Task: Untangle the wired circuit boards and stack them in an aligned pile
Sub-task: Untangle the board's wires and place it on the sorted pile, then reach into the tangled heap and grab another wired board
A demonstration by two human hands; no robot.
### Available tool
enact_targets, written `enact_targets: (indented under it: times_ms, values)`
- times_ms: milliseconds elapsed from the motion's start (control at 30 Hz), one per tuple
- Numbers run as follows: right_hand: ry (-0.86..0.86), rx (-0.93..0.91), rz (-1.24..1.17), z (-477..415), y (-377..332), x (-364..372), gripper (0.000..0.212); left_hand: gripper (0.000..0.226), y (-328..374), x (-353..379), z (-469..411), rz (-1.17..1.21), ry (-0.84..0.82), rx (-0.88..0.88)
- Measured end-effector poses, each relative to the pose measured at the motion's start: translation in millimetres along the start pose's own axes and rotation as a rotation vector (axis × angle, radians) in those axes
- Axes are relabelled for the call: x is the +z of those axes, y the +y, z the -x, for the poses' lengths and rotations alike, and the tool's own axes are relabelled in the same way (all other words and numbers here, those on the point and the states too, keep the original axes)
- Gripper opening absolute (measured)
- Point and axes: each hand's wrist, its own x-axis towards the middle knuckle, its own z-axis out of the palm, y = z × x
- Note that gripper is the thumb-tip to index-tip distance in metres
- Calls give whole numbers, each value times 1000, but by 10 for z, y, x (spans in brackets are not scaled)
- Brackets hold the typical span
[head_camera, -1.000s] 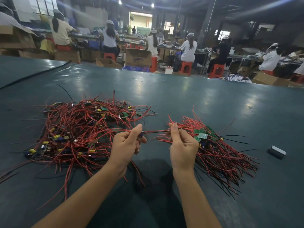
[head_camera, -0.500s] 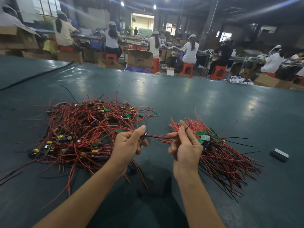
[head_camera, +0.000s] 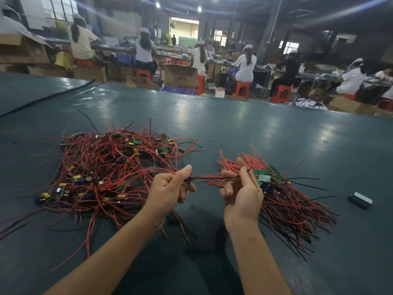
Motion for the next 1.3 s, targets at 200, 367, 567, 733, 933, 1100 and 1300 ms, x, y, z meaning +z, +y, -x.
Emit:
enact_targets:
  times_ms: [200, 367, 567, 733, 933, 1100, 1300]
  values:
    - [-78, 97, 237, 57, 109, 55, 27, 53, -10, -26, -24, 93, 89, -69]
    - [-273, 15, 464, 242, 336, 157, 15, 53, -17, 2, 8, -11, 23, -21]
    - [-231, -159, 391, 244, 278, 189, 28, 35, -41, 14, 41, -352, -88, 309]
    - [-5, -95, 53, 56, -89, 156, 22, 59, -197, -55, 114, -1036, -356, 362]
    - [101, -249, 204, -137, -414, -48, 17, 35, -149, -58, 122, -1062, -284, 565]
    - [117, -543, 1210, -225, -407, -308, 33, 37, -184, -88, 92, -1226, -115, 487]
    - [252, -441, 1546, -226, -400, -409, 39, 50, -232, -252, -18, -1513, -33, 115]
